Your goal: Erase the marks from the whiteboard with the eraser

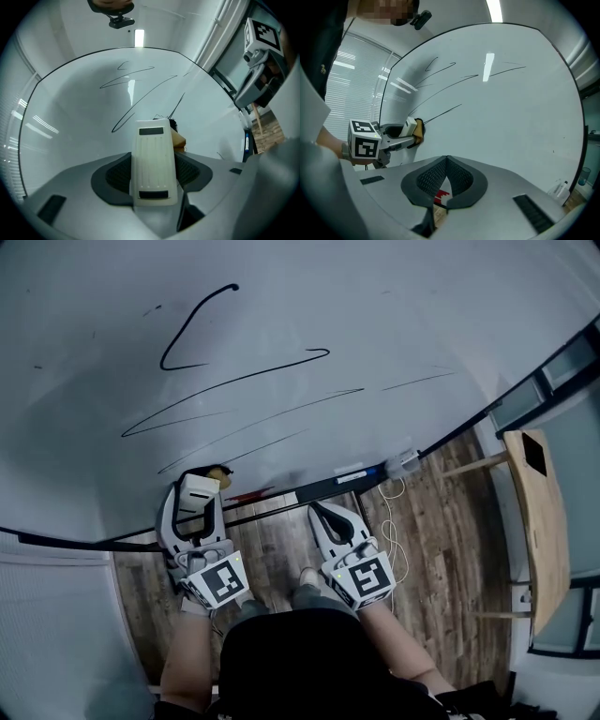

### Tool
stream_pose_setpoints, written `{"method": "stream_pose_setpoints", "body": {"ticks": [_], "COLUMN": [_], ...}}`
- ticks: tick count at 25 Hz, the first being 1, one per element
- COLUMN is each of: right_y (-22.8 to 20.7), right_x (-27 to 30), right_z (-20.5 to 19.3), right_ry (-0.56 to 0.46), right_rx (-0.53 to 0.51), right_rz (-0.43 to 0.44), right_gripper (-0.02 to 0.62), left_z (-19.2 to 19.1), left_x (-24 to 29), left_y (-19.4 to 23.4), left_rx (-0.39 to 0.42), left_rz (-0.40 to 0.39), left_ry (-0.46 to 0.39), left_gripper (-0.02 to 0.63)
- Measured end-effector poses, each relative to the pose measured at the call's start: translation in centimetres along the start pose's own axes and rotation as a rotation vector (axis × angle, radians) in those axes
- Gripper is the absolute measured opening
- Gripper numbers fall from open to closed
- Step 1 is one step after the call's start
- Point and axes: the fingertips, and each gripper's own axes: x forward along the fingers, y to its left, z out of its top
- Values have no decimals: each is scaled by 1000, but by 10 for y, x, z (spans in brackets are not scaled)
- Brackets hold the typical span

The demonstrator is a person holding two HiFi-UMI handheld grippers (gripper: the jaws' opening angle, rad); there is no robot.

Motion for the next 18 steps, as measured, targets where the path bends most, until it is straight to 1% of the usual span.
{"method": "stream_pose_setpoints", "body": {"ticks": [2,5,8,10,13,16,18], "right_y": [-3,-11,-24,-31,-42,-56,-66], "right_x": [-1,-4,-13,-17,-25,-33,-38], "right_z": [-2,-5,-13,-9,-6,-7,-6], "right_ry": [4,8,58,27,-12,-19,-22], "right_rx": [2,4,10,8,7,4,1], "right_rz": [9,16,-5,4,21,26,32], "right_gripper": [28,28,28,28,28,28,28], "left_z": [8,26,34,42,43,66,79], "left_x": [3,10,15,19,23,30,35], "left_y": [-4,-12,-21,-25,-40,-49,-60], "left_rx": [-1,34,4,-12,-107,-93,-106], "left_rz": [9,7,35,51,68,84,89], "left_ry": [2,0,5,14,48,16,7], "left_gripper": [275,274,273,273,273,273,273]}}
